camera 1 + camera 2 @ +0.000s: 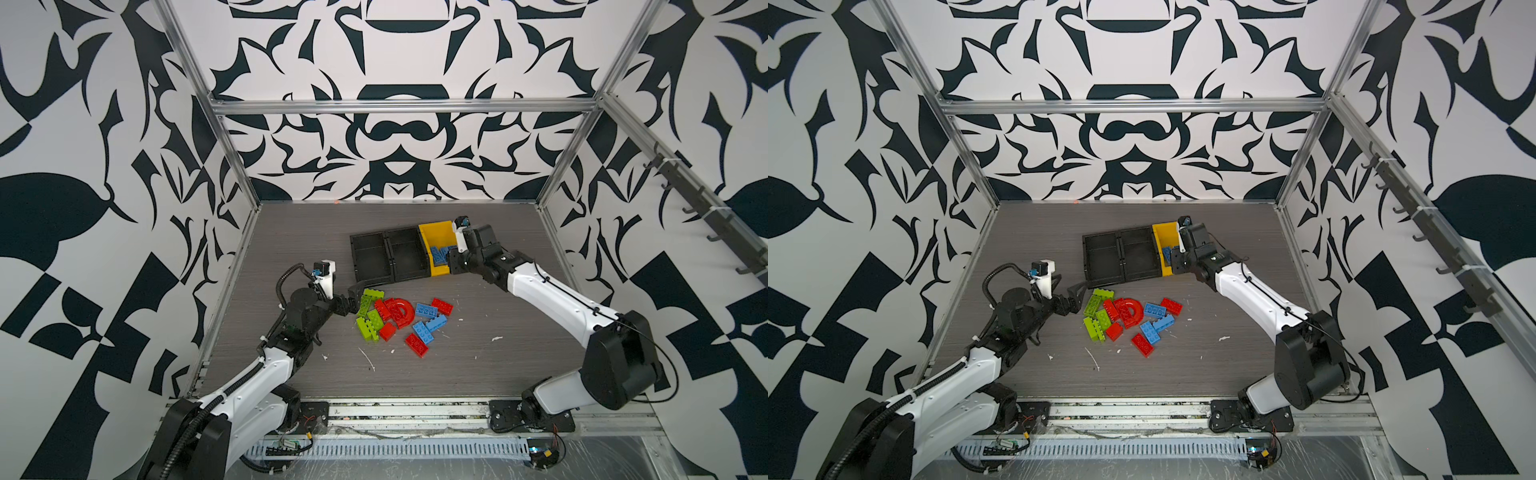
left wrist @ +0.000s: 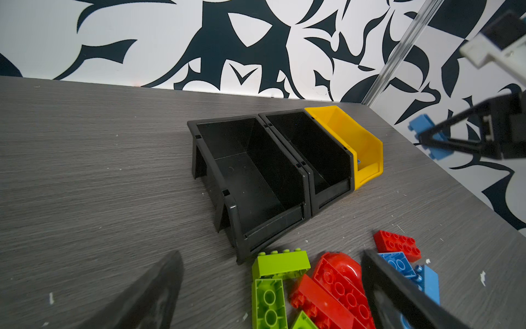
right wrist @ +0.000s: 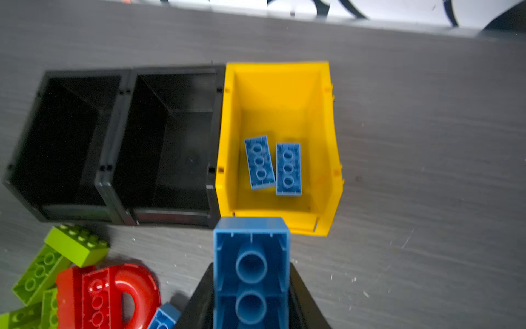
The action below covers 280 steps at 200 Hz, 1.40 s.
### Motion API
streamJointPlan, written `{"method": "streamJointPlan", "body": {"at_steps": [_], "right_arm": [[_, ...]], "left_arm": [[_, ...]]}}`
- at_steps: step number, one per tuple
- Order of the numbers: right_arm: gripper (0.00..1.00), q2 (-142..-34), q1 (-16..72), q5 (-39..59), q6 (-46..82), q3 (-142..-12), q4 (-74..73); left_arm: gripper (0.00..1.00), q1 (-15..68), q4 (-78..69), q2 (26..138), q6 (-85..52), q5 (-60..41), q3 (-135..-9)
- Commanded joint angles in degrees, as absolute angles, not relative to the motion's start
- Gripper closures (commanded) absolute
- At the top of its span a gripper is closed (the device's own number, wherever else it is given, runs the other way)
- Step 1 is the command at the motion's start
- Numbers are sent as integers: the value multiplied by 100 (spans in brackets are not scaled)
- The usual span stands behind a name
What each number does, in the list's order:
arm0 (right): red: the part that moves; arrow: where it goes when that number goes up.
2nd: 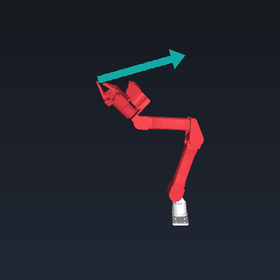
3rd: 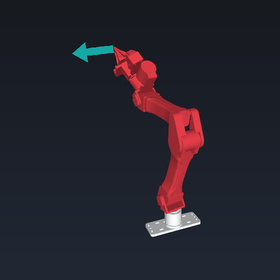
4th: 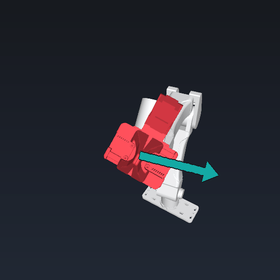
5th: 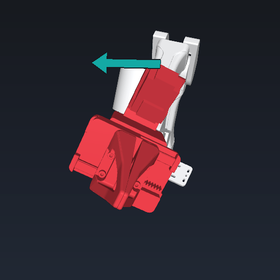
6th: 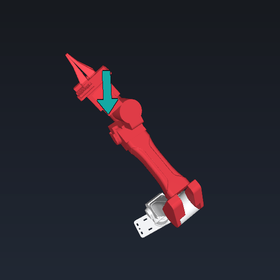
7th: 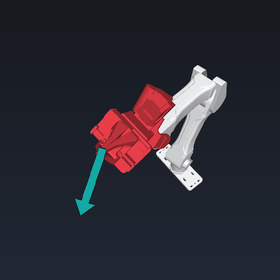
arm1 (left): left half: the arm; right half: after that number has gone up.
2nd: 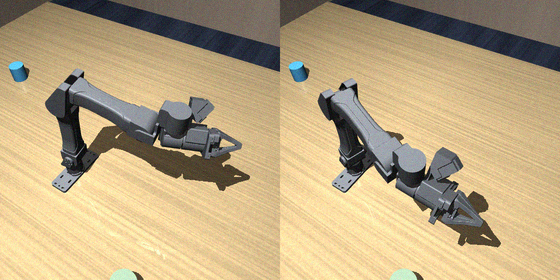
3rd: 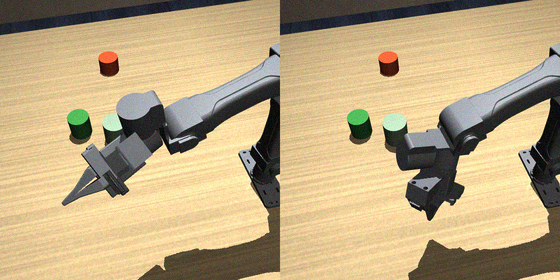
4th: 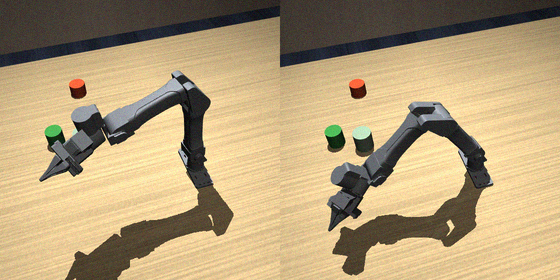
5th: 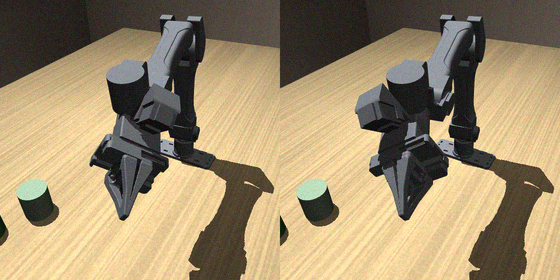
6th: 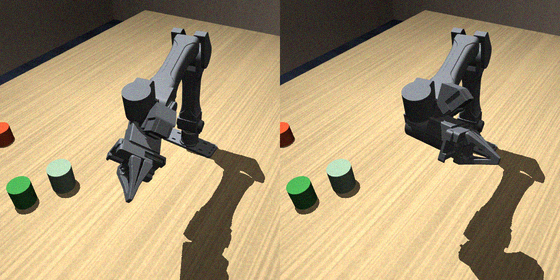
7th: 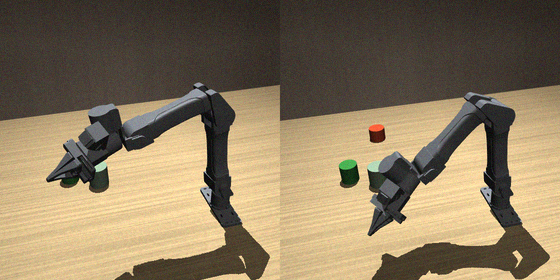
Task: Sort the legos into containers by color
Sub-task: 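Carry the blue brick with the right gripper into the yellow bin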
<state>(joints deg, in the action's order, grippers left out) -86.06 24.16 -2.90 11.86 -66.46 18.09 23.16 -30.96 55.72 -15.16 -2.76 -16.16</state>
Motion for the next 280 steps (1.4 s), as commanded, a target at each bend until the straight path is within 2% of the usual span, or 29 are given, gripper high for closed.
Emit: {"method": "streamJointPlan", "body": {"at_steps": [1, 42, 103, 200, 280], "right_arm": [[64, -9027, 2228, 3, 917, -7167, 1833], [64, -10119, 1942, 191, 768, -8137, 1907], [63, -11423, 1952, -781, 263, -9498, 2849], [62, -11985, 1961, -1417, -31, -9755, 2998], [47, -11807, 2075, -1243, 94, -9752, 3057]], "left_arm": [[0, 2323, -3148, 5599, -1507, -272, -1670], [0, 2320, -3146, 5538, -1477, -176, -1628], [0, 2321, -3153, 5568, -1470, -176, -1635], [0, 2329, -3202, 5695, -1490, -255, -1676], [0, 2322, -3203, 5660, -1478, -283, -1674]]}}
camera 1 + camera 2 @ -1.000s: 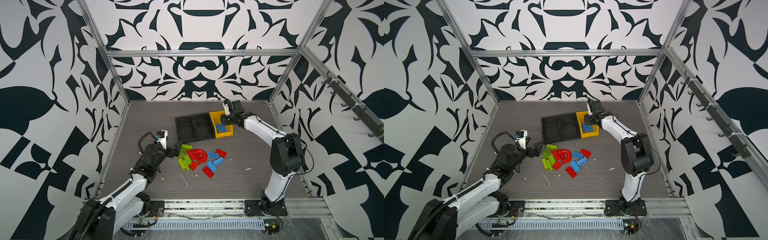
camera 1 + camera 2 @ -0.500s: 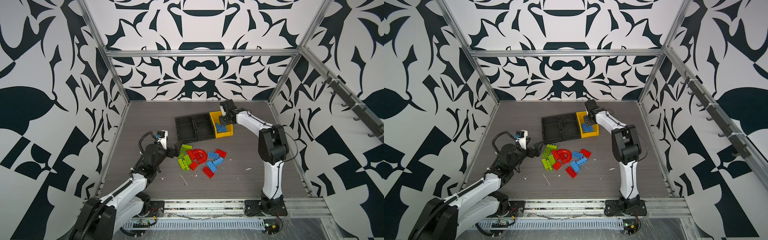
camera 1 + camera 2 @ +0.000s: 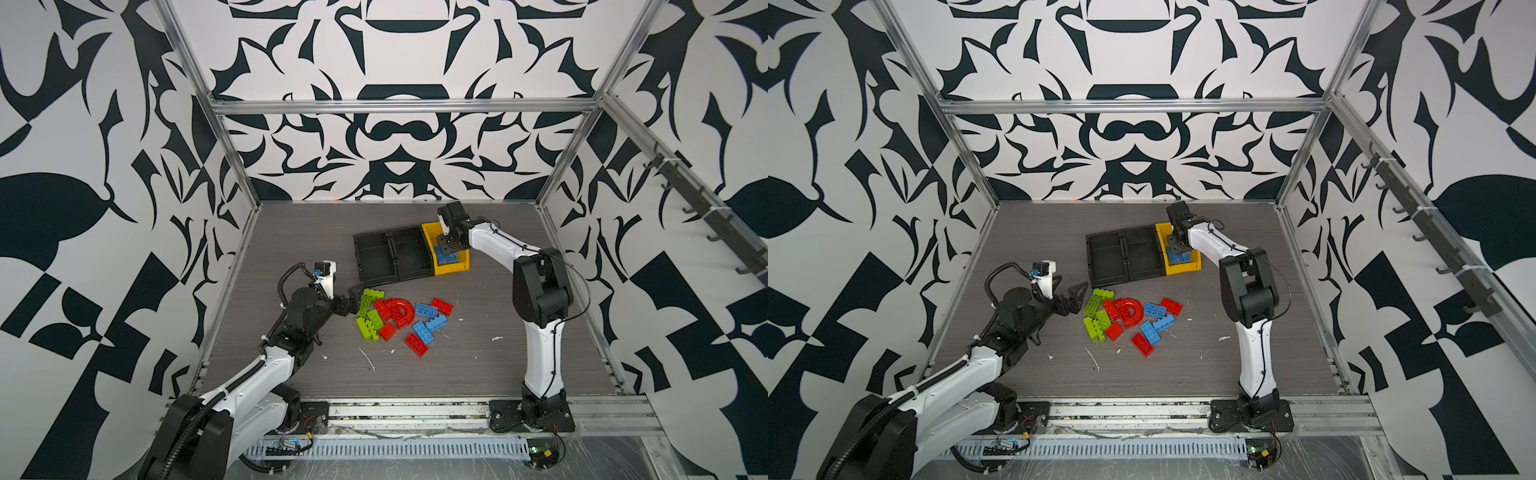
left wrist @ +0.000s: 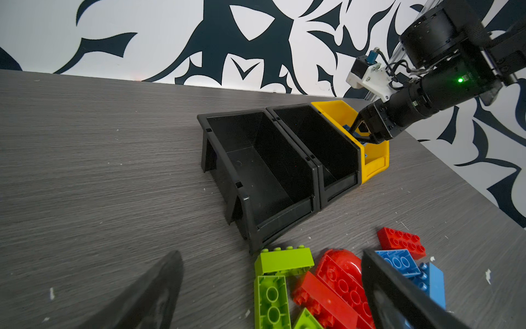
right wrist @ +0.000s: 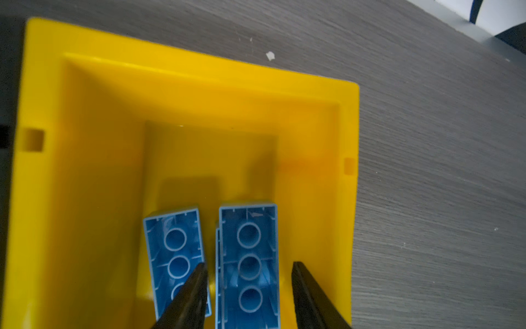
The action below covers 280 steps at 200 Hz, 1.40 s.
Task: Sort the legos into containers by color
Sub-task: 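Carry the blue brick with the right gripper into the yellow bin, then move the right gripper back over the pile toward a red 2x4 brick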
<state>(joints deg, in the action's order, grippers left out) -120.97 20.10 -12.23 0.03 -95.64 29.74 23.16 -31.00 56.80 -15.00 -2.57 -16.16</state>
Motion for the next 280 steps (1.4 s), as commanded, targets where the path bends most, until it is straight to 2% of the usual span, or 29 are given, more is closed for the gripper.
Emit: {"method": "streamJointPlan", "body": {"at_steps": [1, 42, 73, 117, 144, 162, 208, 229, 240, 259, 280], "right_arm": [[47, -11792, 2079, -1232, 96, -9745, 3058], [45, -10605, 2176, -283, 457, -8969, 2866], [44, -9214, 2466, 228, 695, -7395, 2428], [43, -7262, 3208, 75, 1853, -5233, 2202], [43, -6526, 3665, -229, 2193, -4686, 2370], [43, -6343, 4052, -70, 2343, -4519, 2356], [42, -6114, 4990, -484, 2477, -4264, 2687], [38, -6122, 4984, -1454, 2543, -4333, 3012], [35, -6242, 4943, -1617, 2326, -4407, 2997], [35, -6641, 4571, -1466, 2161, -4680, 3155], [39, -6973, 3841, -548, 1972, -4808, 2986]], "left_arm": [[0, 2321, -3197, 5660, -1477, -282, -1672], [0, 2321, -3171, 5572, -1481, -273, -1659], [0, 2324, -3172, 5570, -1489, -290, -1664], [0, 2327, -3164, 5579, -1527, -322, -1683], [0, 2320, -3179, 5615, -1519, -307, -1690], [0, 2322, -3176, 5624, -1490, -288, -1689], [0, 2321, -3095, 5448, -1461, -158, -1632], [0, 2327, -3155, 5523, -1497, -197, -1640], [0, 2324, -3171, 5598, -1497, -228, -1658], [0, 2321, -3228, 5726, -1503, -237, -1679], [0, 2328, -3261, 5740, -1539, -298, -1679]]}}
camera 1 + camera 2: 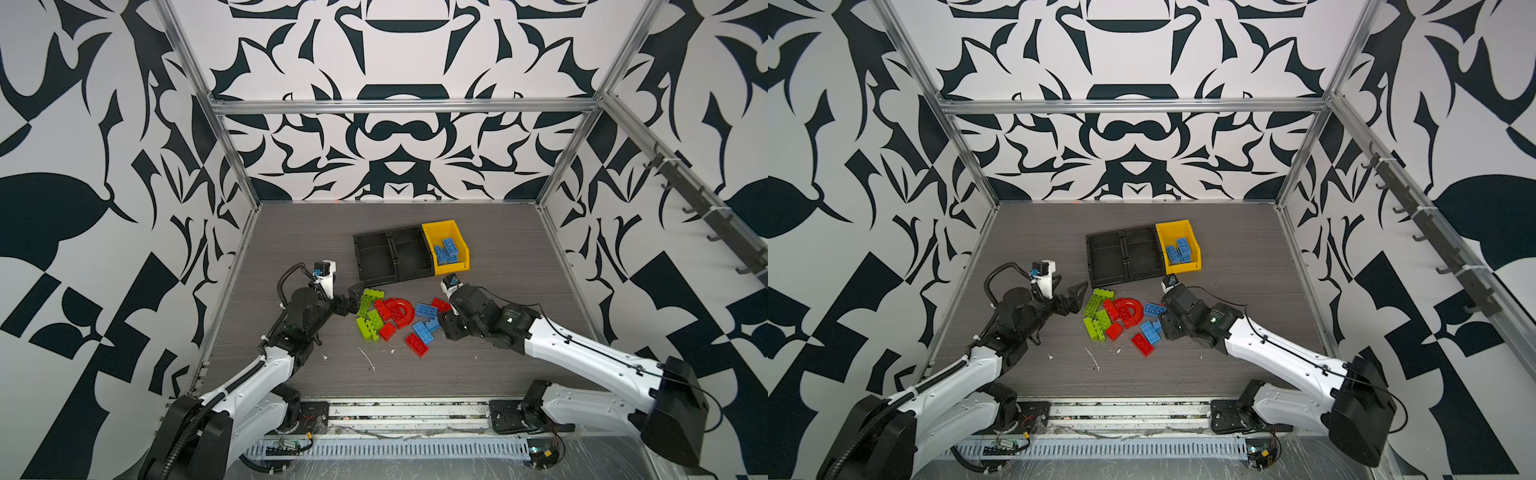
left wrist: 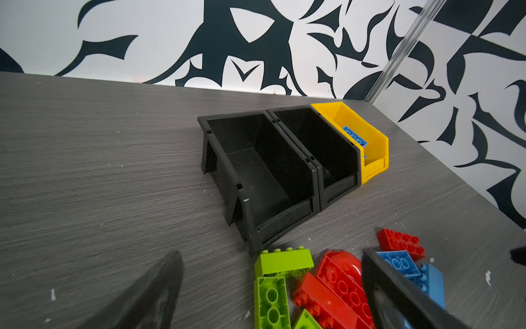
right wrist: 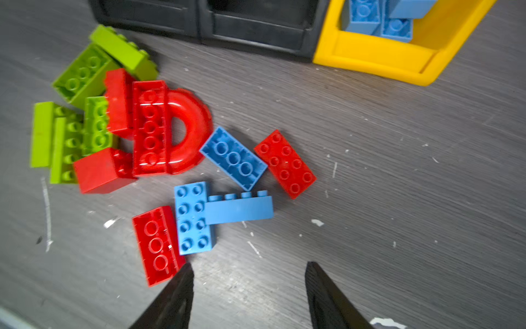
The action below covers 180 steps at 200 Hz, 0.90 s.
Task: Sort the legos into containers by color
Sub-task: 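Move the right gripper back over the pile toward a red 2x4 brick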
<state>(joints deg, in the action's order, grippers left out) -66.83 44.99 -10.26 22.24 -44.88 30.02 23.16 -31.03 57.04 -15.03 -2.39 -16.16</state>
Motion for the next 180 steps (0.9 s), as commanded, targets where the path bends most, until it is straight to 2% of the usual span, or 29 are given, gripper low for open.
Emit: {"method": "streamJointPlan", "body": {"at_steps": [1, 25, 66, 99, 180], "right_arm": [[39, -6984, 3806, -511, 1957, -4812, 2969], [43, -7400, 3318, -189, 1631, -5000, 2919], [41, -8136, 3074, 397, 1484, -5189, 2601], [40, -8657, 3060, 457, 1371, -5400, 2545], [39, -9163, 2959, 274, 1568, -5318, 2085]], "left_arm": [[0, 2324, -3261, 5740, -1539, -299, -1683], [0, 2320, -3230, 5663, -1539, -307, -1679], [0, 2322, -3167, 5537, -1522, -279, -1667], [0, 2324, -3174, 5637, -1526, -240, -1670], [0, 2327, -3203, 5717, -1582, -378, -1705]]}}
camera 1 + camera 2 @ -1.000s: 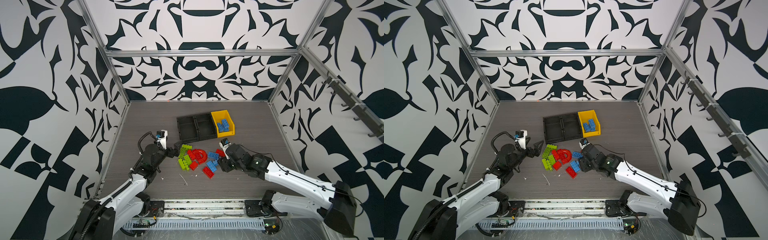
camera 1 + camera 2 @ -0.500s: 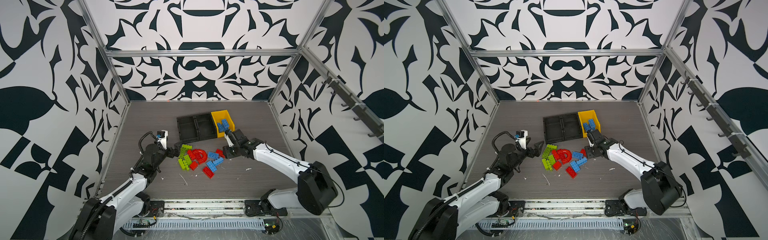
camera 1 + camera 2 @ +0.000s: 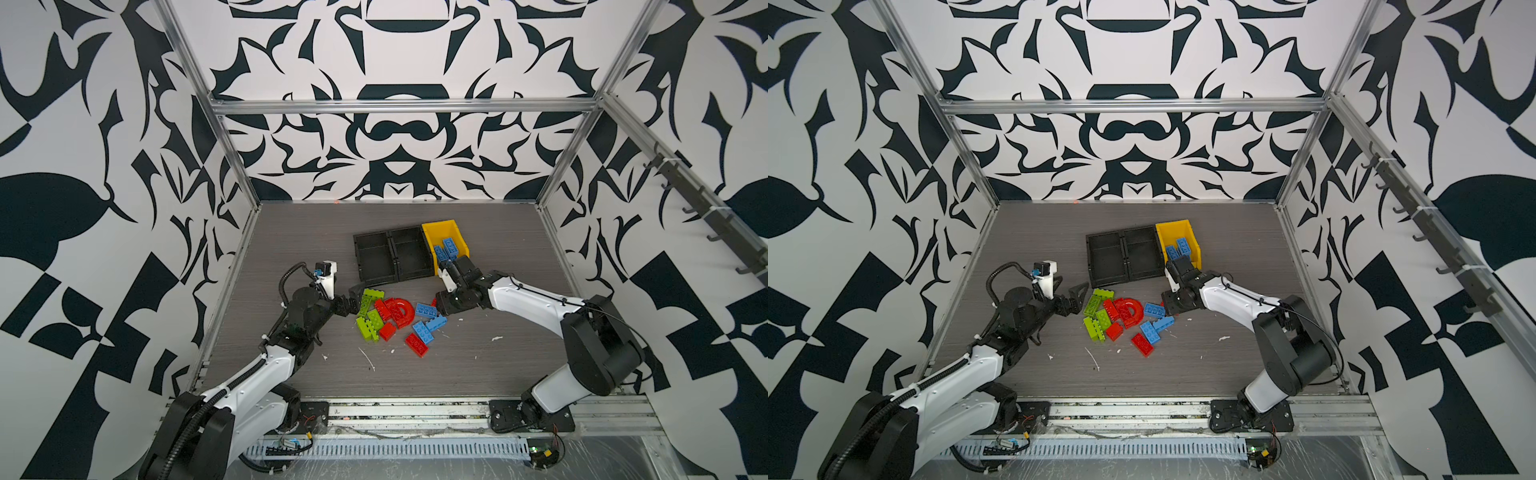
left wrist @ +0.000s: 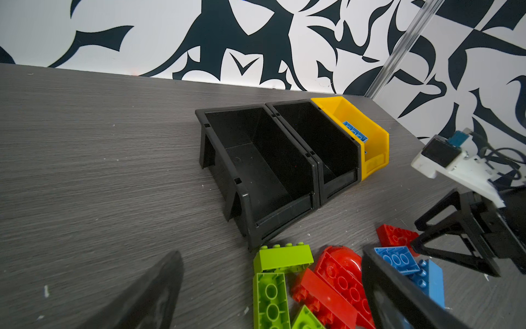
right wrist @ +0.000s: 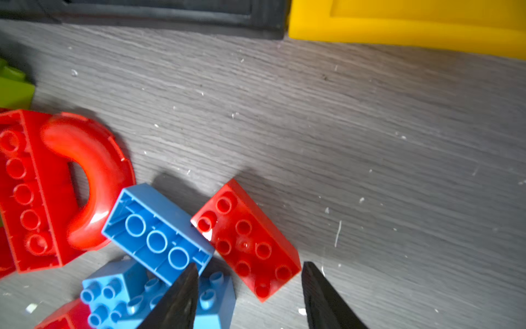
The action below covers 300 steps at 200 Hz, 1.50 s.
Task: Sort the legos into containers by color
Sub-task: 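Move the right gripper back over the pile toward a red 2x4 brick, then lower the right gripper onto the red brick and close on it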
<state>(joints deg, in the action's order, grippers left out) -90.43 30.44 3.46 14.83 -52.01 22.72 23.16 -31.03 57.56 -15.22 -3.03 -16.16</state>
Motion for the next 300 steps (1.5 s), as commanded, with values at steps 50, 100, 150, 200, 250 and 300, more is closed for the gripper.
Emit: {"method": "streamJointPlan", "body": {"at_steps": [50, 100, 150, 200, 250, 300], "right_arm": [[38, -8943, 2471, 262, 1793, -5020, 1920], [36, -8371, 2173, 204, 1771, -4748, 2136], [33, -8240, 2276, 293, 1358, -4890, 2276], [33, -8844, 2507, 417, 953, -5396, 2431], [33, -9454, 2608, 365, 757, -5790, 2581], [37, -9784, 2610, 285, 767, -5897, 2572]], "left_arm": [[0, 2323, -3152, 5641, -1595, -369, -1708], [0, 2328, -3155, 5636, -1608, -423, -1713], [0, 2327, -3151, 5694, -1606, -430, -1731], [0, 2325, -3151, 5713, -1600, -411, -1725], [0, 2328, -3150, 5699, -1576, -401, -1724], [0, 2321, -3135, 5643, -1571, -378, -1714]]}}
